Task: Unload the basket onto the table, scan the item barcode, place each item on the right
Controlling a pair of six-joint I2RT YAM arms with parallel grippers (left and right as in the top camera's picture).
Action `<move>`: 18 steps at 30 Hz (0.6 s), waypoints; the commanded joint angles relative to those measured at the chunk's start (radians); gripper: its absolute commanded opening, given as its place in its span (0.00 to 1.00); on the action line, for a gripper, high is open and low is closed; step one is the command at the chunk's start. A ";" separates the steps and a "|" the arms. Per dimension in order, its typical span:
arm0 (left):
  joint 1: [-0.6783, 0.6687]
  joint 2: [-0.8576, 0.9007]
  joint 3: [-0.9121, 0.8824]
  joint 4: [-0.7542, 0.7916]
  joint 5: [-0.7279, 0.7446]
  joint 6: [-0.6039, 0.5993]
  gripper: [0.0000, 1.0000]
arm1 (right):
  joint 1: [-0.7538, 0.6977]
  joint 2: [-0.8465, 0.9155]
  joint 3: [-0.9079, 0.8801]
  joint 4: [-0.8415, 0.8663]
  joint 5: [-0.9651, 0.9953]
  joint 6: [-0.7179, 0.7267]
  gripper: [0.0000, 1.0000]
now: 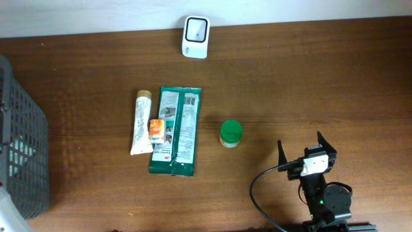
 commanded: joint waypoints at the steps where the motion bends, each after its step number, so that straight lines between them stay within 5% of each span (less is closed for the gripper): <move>1: -0.003 0.054 0.004 -0.011 -0.090 -0.013 0.13 | -0.005 -0.007 -0.005 -0.003 0.002 0.004 0.98; 3: -0.003 0.142 0.004 -0.036 -0.140 -0.013 0.46 | -0.005 -0.007 -0.005 -0.004 0.002 0.004 0.99; 4: 0.000 0.171 0.004 -0.048 -0.145 -0.013 0.50 | -0.005 -0.007 -0.005 -0.003 0.002 0.004 0.98; 8: 0.082 0.352 0.004 -0.071 -0.108 -0.003 0.59 | -0.005 -0.007 -0.005 -0.003 0.002 0.004 0.98; 18: 0.185 0.745 0.004 -0.078 0.089 0.311 0.59 | -0.005 -0.007 -0.005 -0.003 0.002 0.004 0.98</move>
